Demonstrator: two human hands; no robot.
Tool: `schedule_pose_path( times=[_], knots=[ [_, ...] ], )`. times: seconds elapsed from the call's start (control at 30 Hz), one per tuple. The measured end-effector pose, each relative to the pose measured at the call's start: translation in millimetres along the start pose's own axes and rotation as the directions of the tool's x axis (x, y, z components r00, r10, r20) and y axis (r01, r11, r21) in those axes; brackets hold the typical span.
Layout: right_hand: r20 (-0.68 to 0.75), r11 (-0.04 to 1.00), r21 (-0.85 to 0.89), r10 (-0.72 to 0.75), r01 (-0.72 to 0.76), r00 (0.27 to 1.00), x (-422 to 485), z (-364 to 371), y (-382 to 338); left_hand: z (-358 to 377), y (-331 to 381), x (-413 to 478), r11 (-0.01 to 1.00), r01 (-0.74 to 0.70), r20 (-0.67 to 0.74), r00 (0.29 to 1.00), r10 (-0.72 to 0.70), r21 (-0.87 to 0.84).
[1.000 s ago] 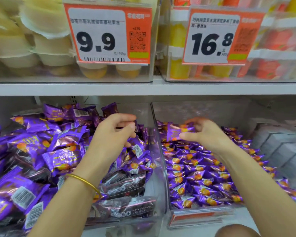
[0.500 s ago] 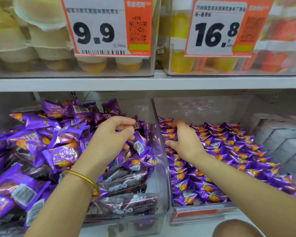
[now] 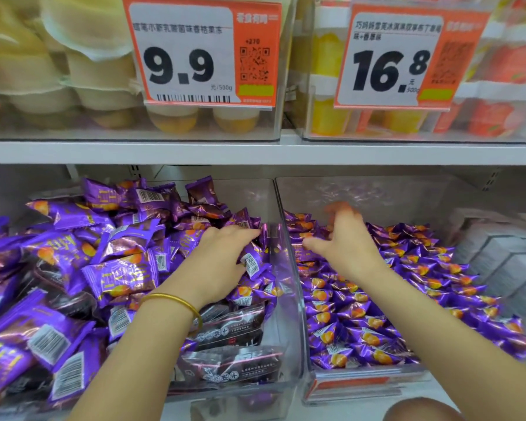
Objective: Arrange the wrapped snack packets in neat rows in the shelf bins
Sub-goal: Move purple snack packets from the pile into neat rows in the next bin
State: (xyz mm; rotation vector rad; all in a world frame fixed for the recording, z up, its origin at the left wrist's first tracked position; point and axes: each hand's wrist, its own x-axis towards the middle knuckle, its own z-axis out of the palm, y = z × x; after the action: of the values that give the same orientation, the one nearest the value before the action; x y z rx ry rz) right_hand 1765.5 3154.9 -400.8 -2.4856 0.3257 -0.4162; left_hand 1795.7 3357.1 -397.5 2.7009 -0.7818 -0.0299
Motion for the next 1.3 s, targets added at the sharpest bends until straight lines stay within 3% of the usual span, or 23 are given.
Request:
schedule_pose_path(
  times=[0.1,0.27,0.4,0.5,0.6,0.67,0.77,0.97,1.03,1.17,1.3],
  knots=[
    [-0.116,0.978,0.208,0.024,0.0,0.993,-4.5,-15.8,-17.7,5.0,0.9,8.0,0.991,-0.05,0.109,0.993,0.037,0.124],
    [-0.11,0.865,0.501,0.057,0.006,0.992,-22.1,-11.0,-46.1,0.6,2.9,10.0,0.992,-0.033,0.058,0.998,0.026,0.124],
    [-0.027,0.822,0.57,0.048,-0.024,0.998,-39.5,3.0,-47.7,-15.7,1.6,-2.6,0.992,0.037,0.024,0.999,-0.034,-0.124],
    [-0.01,0.813,0.582,0.016,-0.007,1.0,-42.2,2.0,-47.2,-23.6,-0.4,-20.6,0.952,0.053,0.16,0.987,-0.005,-0.3],
    [-0.014,0.801,0.598,0.005,0.004,1.0,-42.6,1.9,-47.3,-21.9,0.2,-32.0,0.934,0.112,0.275,0.961,-0.015,-0.339],
    [-0.01,0.8,0.6,0.0,0.006,1.0,-43.8,3.5,-48.1,-19.2,1.3,-34.0,0.967,0.08,0.288,0.958,-0.006,-0.244],
    [-0.016,0.794,0.608,0.005,0.005,1.0,-44.6,3.1,-48.8,-14.8,2.5,-33.3,0.99,0.032,0.237,0.972,0.001,-0.136],
    [-0.084,0.779,0.621,-0.042,0.085,0.996,-46.8,-2.0,-50.3,-20.7,-0.6,-30.7,0.957,0.033,-0.017,0.999,-0.039,-0.289],
    [-0.094,0.758,0.639,-0.095,0.133,0.991,-48.8,-6.2,-53.5,-24.2,-3.0,-30.8,0.911,0.026,-0.084,0.994,-0.067,-0.411],
    [-0.02,0.735,0.648,-0.246,0.201,0.969,-51.9,-10.6,-56.9,-33.5,5.0,-35.7,0.71,-0.038,-0.132,0.988,-0.077,-0.703],
    [0.075,0.718,0.665,-0.338,0.205,0.938,-47.4,-12.2,-55.6,-40.2,17.4,-40.2,0.576,-0.126,-0.156,0.988,-0.002,-0.808]
  ],
)
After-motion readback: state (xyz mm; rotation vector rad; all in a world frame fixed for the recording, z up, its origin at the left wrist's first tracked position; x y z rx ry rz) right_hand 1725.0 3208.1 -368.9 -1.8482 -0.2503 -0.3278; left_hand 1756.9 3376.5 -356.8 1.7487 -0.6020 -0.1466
